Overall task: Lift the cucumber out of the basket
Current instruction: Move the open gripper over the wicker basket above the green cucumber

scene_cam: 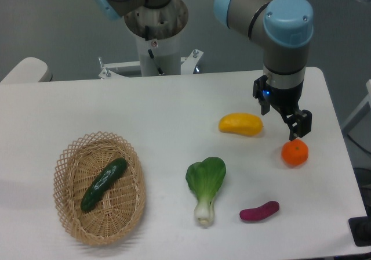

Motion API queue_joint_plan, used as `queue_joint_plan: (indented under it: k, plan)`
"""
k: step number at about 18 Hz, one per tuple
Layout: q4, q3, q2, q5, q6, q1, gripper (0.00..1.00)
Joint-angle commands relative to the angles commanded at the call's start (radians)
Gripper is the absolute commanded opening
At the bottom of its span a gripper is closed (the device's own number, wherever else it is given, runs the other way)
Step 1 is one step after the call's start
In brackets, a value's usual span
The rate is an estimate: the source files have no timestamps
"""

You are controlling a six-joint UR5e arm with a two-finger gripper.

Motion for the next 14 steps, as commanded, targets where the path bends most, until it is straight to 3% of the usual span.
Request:
queue_joint_plan:
  k: [6, 9, 11, 14]
  plan:
    - [-0.017, -0.009, 0.011, 0.003, -0.028, -0.050, 1.00]
    - [-0.037, -0.049, 0.017, -0.002, -0.119, -0.104, 1.00]
    - [-0.031, -0.086, 0.047, -0.003, -0.300, -0.147, 1.00]
    - [-0.031, -0.095, 0.046, -0.003, -0.620, -0.262, 1.00]
